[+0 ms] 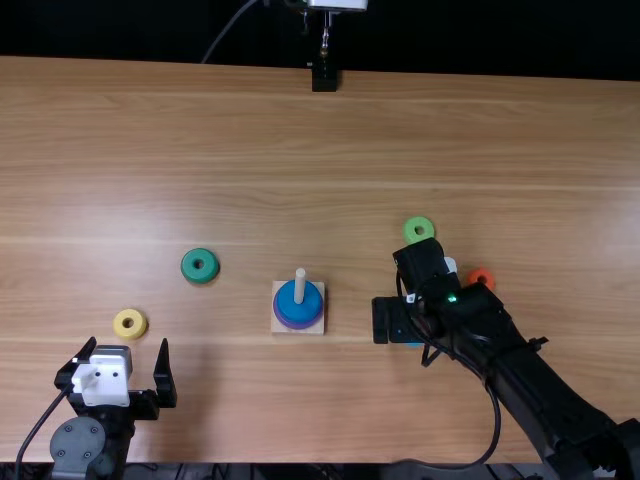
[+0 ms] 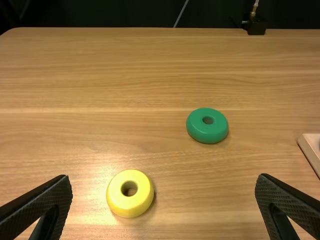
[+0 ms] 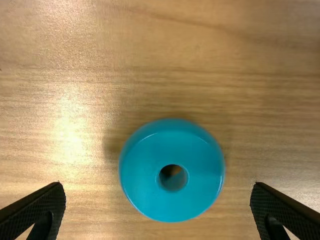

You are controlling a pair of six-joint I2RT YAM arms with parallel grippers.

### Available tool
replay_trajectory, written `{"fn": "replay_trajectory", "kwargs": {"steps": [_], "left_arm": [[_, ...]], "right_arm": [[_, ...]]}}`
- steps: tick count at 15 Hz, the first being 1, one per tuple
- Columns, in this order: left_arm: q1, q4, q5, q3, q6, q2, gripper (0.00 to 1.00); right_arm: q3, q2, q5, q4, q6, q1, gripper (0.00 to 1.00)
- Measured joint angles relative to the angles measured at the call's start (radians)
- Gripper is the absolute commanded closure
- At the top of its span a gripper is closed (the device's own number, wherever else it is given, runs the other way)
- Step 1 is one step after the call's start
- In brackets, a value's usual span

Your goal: Build the Hanoi tower: stack the rings onto the peg from bottom to top in this color order: purple, dark blue, light blue, dark green, light green, yellow, orange.

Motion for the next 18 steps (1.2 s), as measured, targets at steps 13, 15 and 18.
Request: {"fn": "replay_trajectory", "kwargs": {"steps": [13, 15, 18], "left_arm": [[0.000, 0.000, 0.000, 0.000, 0.000, 0.000, 0.00], [0.000, 0.000, 0.000, 0.000, -0.001, 0.000, 0.00], [0.000, 0.000, 0.000, 0.000, 0.000, 0.000, 0.00]], "right_arm": [[-0.033, 0.078, -0.002, 0.047, 0.004, -0.006, 0.00], [-0.033, 0.078, -0.002, 0.069, 0.006, -0.007, 0.00], [-0.033, 0.078, -0.001, 0.070, 0.006, -0.006, 0.00]]}}
